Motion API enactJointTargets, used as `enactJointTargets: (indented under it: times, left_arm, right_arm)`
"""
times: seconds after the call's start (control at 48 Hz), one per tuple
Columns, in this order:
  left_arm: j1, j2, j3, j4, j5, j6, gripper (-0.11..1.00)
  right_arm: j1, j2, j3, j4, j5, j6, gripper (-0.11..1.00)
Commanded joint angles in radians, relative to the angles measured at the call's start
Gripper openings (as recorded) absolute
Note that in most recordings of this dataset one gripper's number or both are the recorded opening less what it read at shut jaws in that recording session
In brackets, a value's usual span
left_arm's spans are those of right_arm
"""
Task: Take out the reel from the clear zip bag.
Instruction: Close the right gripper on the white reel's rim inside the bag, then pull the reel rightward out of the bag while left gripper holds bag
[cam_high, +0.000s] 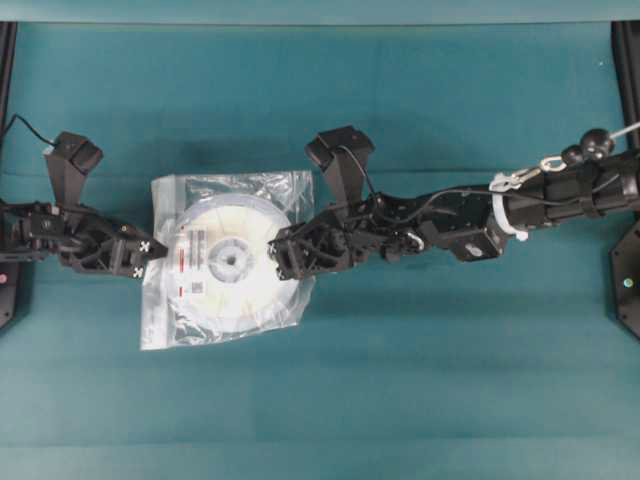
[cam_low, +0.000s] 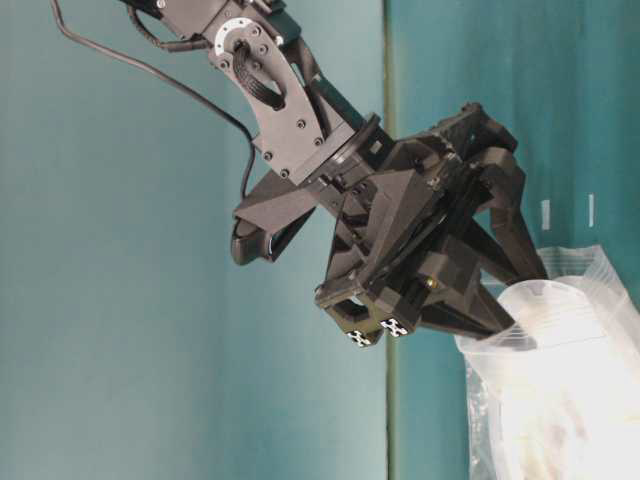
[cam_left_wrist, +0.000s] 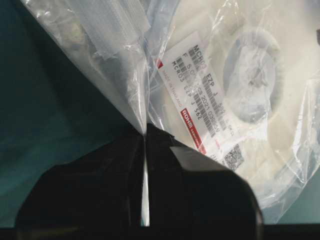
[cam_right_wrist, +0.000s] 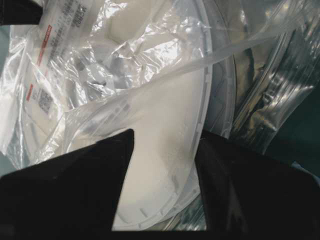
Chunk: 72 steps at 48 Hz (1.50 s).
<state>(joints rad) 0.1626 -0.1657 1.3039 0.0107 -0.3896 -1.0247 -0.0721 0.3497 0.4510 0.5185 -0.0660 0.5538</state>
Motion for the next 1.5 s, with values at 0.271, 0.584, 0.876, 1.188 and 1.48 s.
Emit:
enactJointTargets:
  times: [0.271, 0.584, 0.876, 1.188, 1.48]
  left_arm:
    - [-0.002, -0.003, -0.009, 0.002, -0.005, 0.002, 0.0]
    - [-0.002, -0.003, -0.011, 0.002, -0.005, 0.002, 0.0]
    - [-0.002, -0.003, -0.009, 0.002, -0.005, 0.005, 0.0]
    - [-0.002, -0.003, -0.008, 0.006, -0.005, 0.008, 0.0]
    - [-0.002, -0.003, -0.009, 0.006, -0.003, 0.008, 0.0]
  right_arm:
    - [0.006, -0.031, 0.028, 0.002, -0.008, 0.012, 0.27]
    - [0.003, -0.057, 0.067, 0.002, -0.003, 0.005, 0.16]
    - [-0.002, -0.112, 0.138, 0.002, -0.008, 0.005, 0.09]
    - [-0.002, -0.19, 0.245, 0.002, -0.003, 0.006, 0.04]
    - [-0.005, -0.27, 0.351, 0.002, -0.015, 0.014, 0.04]
